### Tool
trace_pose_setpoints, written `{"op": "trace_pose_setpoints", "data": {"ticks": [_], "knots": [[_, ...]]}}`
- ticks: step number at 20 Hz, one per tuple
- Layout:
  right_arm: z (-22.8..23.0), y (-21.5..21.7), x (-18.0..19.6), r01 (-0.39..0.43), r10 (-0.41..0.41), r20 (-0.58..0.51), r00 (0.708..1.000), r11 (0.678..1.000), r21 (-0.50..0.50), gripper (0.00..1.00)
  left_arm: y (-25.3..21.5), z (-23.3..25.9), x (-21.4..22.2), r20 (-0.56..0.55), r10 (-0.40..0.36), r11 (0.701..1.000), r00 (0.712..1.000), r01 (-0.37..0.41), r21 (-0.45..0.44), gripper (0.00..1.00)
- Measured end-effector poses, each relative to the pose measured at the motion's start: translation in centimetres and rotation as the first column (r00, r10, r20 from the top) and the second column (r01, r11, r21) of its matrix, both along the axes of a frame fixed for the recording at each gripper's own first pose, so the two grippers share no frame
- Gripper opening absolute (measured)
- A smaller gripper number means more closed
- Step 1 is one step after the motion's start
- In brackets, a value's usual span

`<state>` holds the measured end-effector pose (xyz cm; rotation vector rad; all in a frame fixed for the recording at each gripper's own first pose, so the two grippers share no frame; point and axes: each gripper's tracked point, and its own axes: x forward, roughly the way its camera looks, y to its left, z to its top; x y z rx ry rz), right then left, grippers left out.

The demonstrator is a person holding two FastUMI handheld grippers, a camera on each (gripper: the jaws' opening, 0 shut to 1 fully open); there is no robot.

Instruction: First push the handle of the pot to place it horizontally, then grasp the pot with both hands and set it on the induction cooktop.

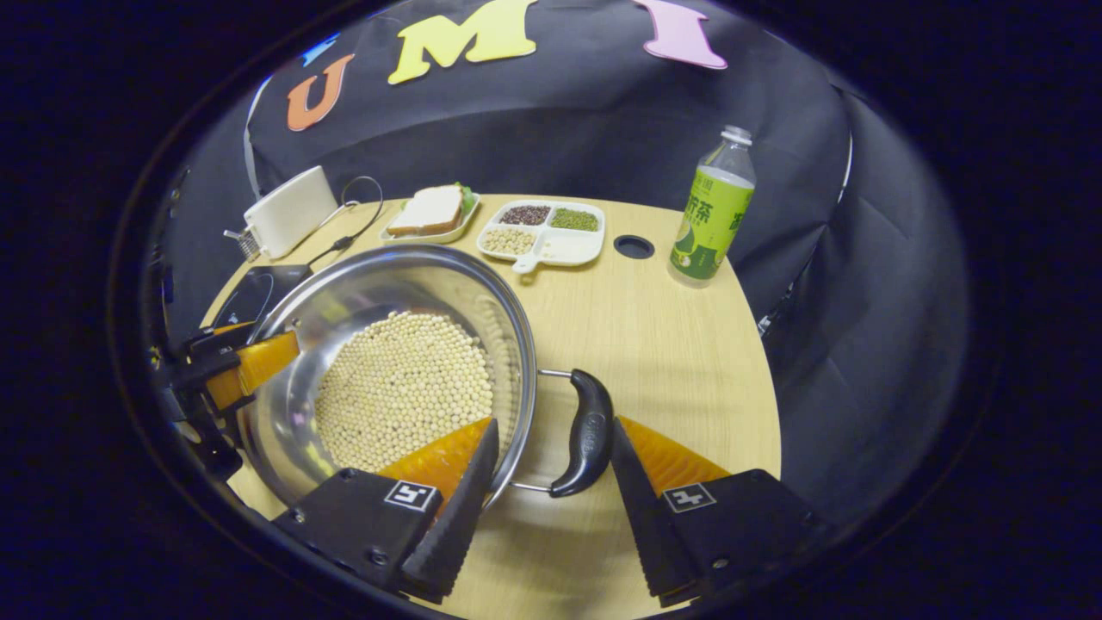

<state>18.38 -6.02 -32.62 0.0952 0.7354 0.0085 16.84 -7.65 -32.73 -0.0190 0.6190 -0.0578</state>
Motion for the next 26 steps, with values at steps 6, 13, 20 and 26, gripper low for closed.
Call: {"op": "trace_pose_setpoints", "data": {"ticks": [6, 13, 20, 26], "knots": [[0.1, -0.1, 0.2, 0.024, -0.023, -0.041, 0.999, 1.0, 0.005, 0.69, 0.7, -0.7, 0.2, -0.029, 0.02, 0.999, 0.999, -0.02, 0.032, 0.82], [0.8, 0.0, -0.8, 0.067, -0.063, -0.069, 0.996, 0.996, 0.062, 0.57, 0.6, 0.5, 0.1, -0.021, -0.008, 0.999, 1.0, 0.009, 0.045, 0.75], [3.9, 0.8, -2.5, 0.078, -0.075, -0.033, 0.997, 0.995, 0.069, 0.56, 1.6, 3.5, -1.0, 0.006, -0.01, 0.999, 1.0, 0.01, 0.037, 0.64], [6.8, 4.7, -3.6, 0.047, -0.047, 0.0, 0.999, 0.996, 0.075, 0.56, 5.5, 6.0, -3.1, 0.025, 0.024, 0.999, 0.999, -0.025, 0.039, 0.64]]}}
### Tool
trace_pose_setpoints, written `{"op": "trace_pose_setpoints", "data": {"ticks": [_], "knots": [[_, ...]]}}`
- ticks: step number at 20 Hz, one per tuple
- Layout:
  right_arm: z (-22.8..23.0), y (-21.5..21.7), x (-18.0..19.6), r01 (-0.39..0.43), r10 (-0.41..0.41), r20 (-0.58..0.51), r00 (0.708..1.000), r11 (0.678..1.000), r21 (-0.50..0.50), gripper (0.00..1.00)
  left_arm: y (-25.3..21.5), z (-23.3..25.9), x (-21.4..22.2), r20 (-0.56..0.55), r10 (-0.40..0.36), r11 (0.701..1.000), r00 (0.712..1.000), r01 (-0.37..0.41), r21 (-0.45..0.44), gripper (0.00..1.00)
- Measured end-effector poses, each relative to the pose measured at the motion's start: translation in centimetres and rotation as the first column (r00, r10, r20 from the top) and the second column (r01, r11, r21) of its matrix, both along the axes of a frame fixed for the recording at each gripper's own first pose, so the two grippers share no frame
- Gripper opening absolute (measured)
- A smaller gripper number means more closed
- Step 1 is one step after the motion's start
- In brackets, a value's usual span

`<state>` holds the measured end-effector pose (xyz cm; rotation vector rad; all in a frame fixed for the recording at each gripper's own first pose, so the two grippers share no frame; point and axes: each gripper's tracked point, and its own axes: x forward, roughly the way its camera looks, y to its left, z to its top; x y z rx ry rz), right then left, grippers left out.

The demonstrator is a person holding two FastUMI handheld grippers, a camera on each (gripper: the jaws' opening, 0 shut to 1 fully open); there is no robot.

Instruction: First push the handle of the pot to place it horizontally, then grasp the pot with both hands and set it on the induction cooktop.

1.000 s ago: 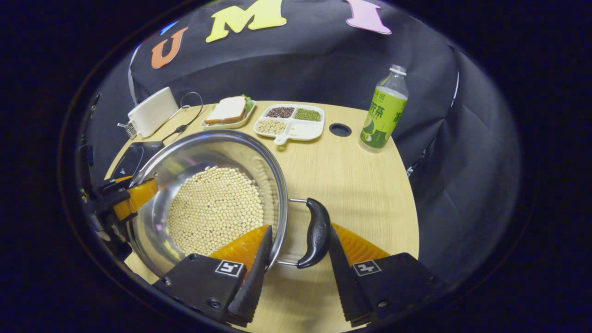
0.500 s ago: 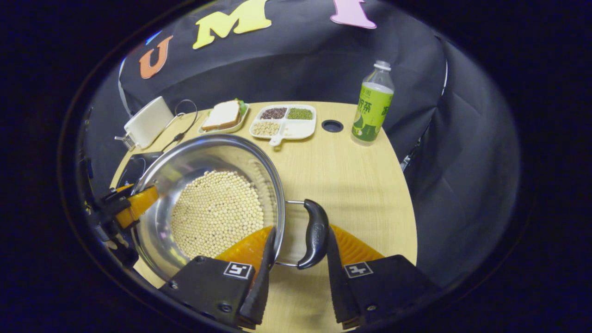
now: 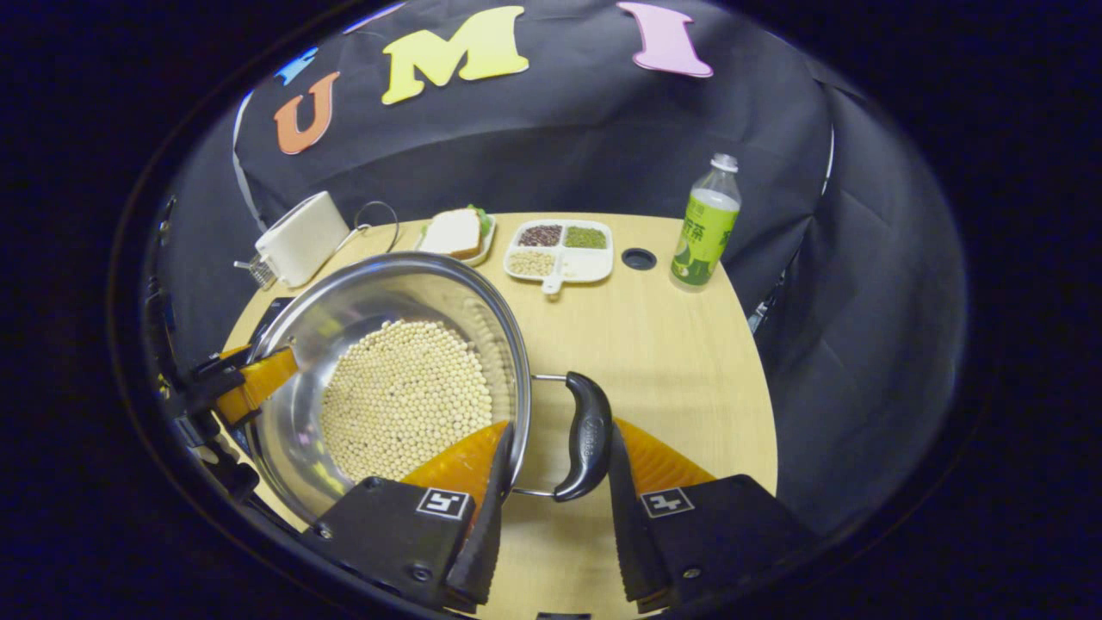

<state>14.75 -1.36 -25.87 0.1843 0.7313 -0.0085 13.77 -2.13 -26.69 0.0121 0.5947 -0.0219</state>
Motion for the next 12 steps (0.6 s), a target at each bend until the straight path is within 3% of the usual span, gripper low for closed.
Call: {"op": "trace_pose_setpoints", "data": {"ticks": [12], "knots": [[3.6, 13.3, -0.1, -0.086, 0.085, 0.039, 0.996, 0.996, 0.025, 0.55, 13.3, 2.7, -4.3, 0.022, 0.105, 0.994, 0.994, -0.106, 0.042, 0.64]]}}
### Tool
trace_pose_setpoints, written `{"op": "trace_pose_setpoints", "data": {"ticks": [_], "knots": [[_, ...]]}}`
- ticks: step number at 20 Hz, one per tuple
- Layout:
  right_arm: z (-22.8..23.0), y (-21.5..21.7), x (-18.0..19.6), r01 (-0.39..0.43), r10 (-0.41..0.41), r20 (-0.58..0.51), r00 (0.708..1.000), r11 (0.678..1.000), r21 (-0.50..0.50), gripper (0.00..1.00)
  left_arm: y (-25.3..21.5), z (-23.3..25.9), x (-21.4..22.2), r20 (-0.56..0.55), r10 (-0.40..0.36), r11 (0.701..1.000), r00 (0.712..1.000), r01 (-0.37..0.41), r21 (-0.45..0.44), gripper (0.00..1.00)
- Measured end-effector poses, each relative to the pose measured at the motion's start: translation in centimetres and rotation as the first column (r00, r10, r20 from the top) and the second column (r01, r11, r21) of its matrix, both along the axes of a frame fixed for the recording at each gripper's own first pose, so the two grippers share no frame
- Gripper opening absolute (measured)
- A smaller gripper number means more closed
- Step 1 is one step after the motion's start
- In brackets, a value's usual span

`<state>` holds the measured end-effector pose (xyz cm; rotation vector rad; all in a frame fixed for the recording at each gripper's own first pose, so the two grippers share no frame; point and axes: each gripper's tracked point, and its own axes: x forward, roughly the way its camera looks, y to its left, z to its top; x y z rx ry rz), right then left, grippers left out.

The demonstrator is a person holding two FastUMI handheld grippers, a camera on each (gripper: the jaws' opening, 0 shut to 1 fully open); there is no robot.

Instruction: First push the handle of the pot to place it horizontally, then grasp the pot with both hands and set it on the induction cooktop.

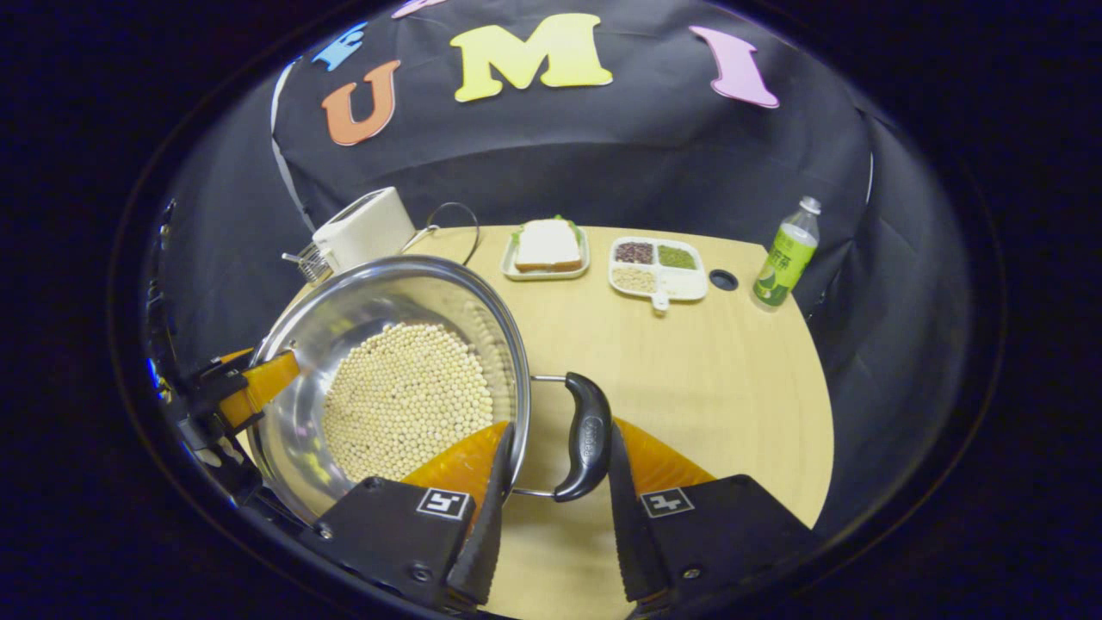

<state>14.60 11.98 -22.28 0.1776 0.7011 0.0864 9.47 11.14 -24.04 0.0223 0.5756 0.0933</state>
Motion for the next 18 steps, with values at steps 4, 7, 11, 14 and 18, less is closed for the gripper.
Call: {"op": "trace_pose_setpoints", "data": {"ticks": [4, 7, 11, 14, 18], "knots": [[0.0, 4.3, 0.3, -0.014, 0.014, -0.009, 1.0, 1.0, 0.013, 0.55, 3.7, 0.2, -0.4, -0.009, 0.013, 1.0, 1.0, -0.012, 0.018, 0.64], [-0.1, 6.8, 0.7, -0.016, 0.016, -0.023, 1.0, 1.0, 0.011, 0.55, 5.8, -0.1, 0.0, -0.017, 0.009, 0.999, 1.0, -0.008, 0.031, 0.64], [-0.2, 9.4, 1.9, -0.005, 0.005, -0.033, 0.999, 1.0, 0.009, 0.56, 8.5, -0.6, 1.0, -0.026, 0.004, 0.999, 1.0, -0.003, 0.032, 0.64], [-0.3, 11.0, 3.0, 0.001, 0.0, -0.043, 0.999, 1.0, 0.011, 0.56, 10.2, -1.2, 2.1, -0.03, 0.008, 0.999, 1.0, -0.007, 0.034, 0.64], [-0.6, 13.1, 4.5, 0.007, -0.007, -0.051, 0.999, 1.0, 0.012, 0.56, 12.2, -1.7, 3.2, -0.032, 0.016, 0.999, 0.999, -0.015, 0.042, 0.64]]}}
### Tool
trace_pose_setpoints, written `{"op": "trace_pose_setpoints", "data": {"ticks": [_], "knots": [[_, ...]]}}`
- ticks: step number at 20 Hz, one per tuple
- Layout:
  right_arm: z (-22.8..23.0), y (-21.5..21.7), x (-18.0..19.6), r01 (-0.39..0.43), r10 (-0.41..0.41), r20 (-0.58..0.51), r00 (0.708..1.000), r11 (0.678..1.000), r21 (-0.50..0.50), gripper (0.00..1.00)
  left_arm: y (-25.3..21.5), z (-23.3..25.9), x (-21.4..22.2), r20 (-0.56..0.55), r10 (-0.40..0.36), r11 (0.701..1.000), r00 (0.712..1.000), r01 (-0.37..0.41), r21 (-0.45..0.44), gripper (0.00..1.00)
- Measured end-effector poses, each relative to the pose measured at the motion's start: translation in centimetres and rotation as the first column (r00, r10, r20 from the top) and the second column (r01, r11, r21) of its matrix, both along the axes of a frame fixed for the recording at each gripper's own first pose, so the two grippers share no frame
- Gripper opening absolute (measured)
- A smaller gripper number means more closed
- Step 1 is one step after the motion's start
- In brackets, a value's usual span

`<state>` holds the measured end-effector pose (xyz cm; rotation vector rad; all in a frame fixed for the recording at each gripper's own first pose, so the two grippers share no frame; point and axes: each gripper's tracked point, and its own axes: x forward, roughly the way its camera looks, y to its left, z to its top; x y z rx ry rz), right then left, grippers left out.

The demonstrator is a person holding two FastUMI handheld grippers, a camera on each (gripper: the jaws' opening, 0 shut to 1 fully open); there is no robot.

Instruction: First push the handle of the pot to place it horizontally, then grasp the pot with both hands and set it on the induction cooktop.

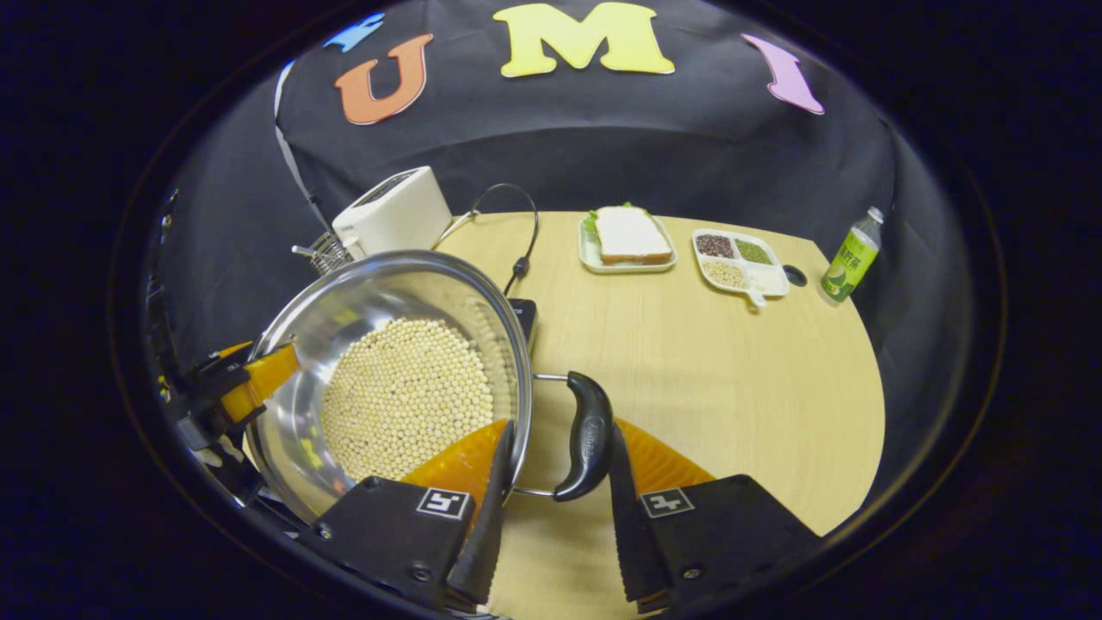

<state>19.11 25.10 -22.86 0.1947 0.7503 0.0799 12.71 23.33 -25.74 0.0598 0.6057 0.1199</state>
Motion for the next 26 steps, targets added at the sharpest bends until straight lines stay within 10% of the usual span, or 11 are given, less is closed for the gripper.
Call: {"op": "trace_pose_setpoints", "data": {"ticks": [26], "knots": [[-1.3, 2.6, 1.8, 0.035, -0.035, 0.041, 0.999, 0.999, -0.019, 0.65, 2.8, -4.1, 1.9, 0.006, -0.011, 1.0, 1.0, 0.011, -0.002, 0.77]]}}
